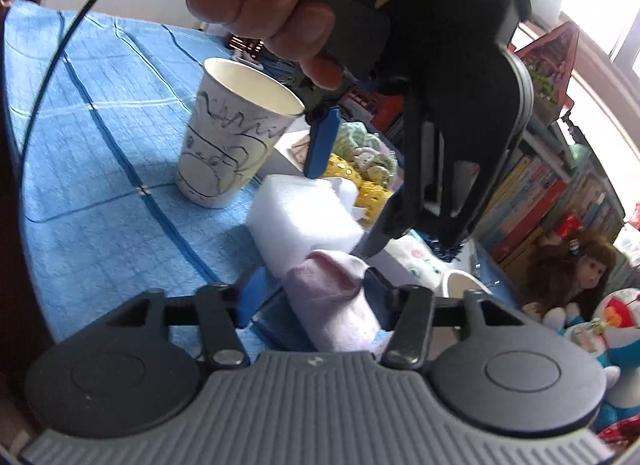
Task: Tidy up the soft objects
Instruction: 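Grasp the white foam block with the left gripper while the right gripper grasps the pink sock, then lift the foam block with the left gripper while the right gripper lifts the pink sock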
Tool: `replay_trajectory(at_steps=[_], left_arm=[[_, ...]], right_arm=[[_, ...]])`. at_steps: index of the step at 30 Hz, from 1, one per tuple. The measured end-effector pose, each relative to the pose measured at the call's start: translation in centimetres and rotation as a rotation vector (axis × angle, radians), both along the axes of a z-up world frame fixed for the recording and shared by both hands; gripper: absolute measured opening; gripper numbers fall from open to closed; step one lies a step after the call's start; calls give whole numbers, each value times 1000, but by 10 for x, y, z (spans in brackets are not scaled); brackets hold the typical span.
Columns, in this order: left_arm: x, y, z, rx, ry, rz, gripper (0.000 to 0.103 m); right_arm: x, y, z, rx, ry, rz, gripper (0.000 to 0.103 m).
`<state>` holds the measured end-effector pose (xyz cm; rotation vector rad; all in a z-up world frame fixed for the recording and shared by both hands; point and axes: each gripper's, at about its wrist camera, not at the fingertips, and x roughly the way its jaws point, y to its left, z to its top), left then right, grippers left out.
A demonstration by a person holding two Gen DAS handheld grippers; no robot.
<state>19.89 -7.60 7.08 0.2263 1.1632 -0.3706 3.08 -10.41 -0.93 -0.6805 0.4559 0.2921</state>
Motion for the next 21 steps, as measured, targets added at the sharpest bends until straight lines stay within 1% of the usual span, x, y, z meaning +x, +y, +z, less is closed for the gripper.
replay_trajectory(at_steps=[1, 3, 4, 6, 10, 13, 16, 21], left_arm=[[0, 0, 0, -1, 0, 1, 63], [0, 0, 0, -1, -1, 2, 63], [0, 0, 0, -1, -2, 2, 63], [-1, 0, -1, -1, -4, 2, 63], [-2, -1, -2, 5, -11, 2, 63], [-5, -2, -2, 8, -23, -4, 60], [-8, -1, -1, 10, -36, -5, 56], [-14, 4, 4, -26, -42, 3, 55]], right_arm=[[0, -2, 2, 4, -7, -8, 40], [0, -6, 8, 31, -1, -17, 24], [1, -8, 11, 53, 16, -17, 20], [0, -13, 15, 87, 43, -13, 19], [-10, -13, 17, 70, 31, 6, 18], [-22, -16, 22, 94, 47, 24, 17], [-33, -22, 27, 124, 59, 34, 17], [-52, -34, 32, 206, 64, 3, 18]])
